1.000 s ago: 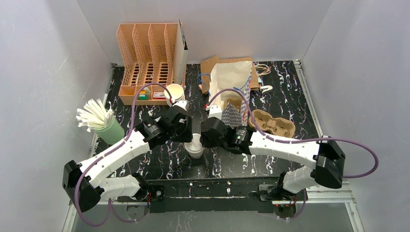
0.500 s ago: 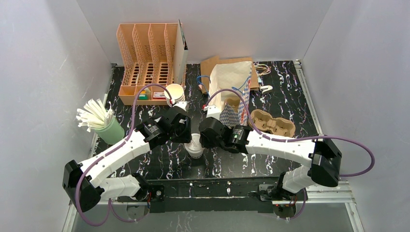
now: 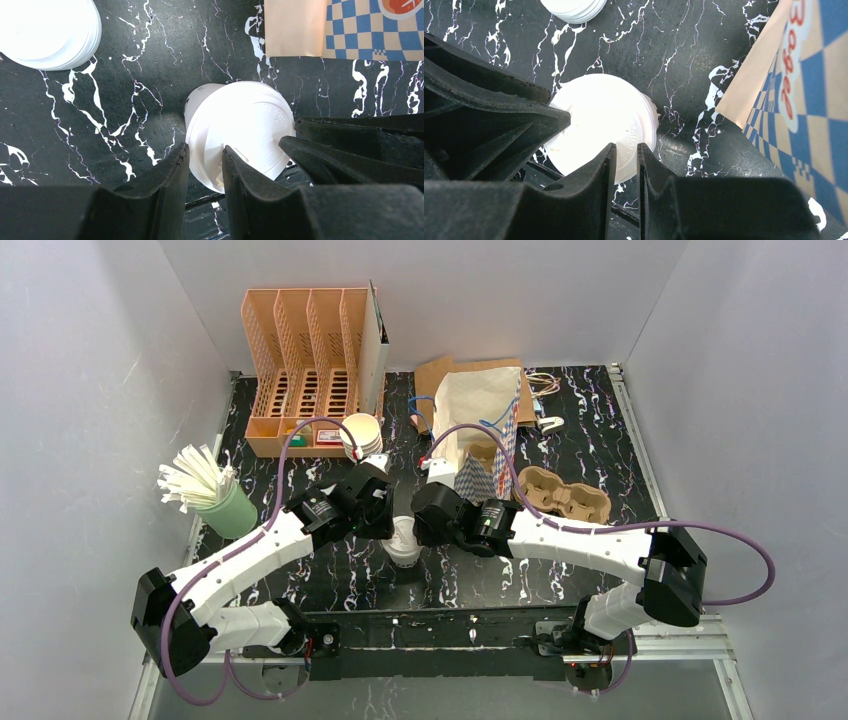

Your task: Pack the takeout coffee

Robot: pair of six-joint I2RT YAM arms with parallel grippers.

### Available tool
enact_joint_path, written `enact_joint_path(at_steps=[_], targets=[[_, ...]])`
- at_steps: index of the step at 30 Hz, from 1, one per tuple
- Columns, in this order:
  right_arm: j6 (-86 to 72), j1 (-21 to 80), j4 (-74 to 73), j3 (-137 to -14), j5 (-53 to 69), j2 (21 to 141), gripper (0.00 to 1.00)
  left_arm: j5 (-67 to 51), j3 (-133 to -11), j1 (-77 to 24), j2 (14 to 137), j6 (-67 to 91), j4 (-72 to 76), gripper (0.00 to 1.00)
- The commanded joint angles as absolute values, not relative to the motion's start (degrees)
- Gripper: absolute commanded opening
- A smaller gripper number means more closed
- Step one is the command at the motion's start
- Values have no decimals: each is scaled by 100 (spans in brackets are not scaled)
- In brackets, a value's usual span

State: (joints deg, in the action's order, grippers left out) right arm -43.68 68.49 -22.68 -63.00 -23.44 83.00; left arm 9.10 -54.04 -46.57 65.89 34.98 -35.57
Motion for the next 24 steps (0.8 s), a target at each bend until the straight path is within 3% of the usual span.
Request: enact_joint_path(at_steps=[1, 11, 24], targets=[[-4403, 6858, -2408, -6556, -2399, 8277, 30, 877, -5426, -4615, 6540, 3489, -3576, 28], [-4368, 6855, -2430, -6627, -2399, 8188, 30, 890, -5738, -4609, 6476, 3454, -3705, 31], [-4368, 6847, -2496, -6653, -2453, 8282, 31, 846, -5561, -4610, 6580, 3445, -3554, 23]])
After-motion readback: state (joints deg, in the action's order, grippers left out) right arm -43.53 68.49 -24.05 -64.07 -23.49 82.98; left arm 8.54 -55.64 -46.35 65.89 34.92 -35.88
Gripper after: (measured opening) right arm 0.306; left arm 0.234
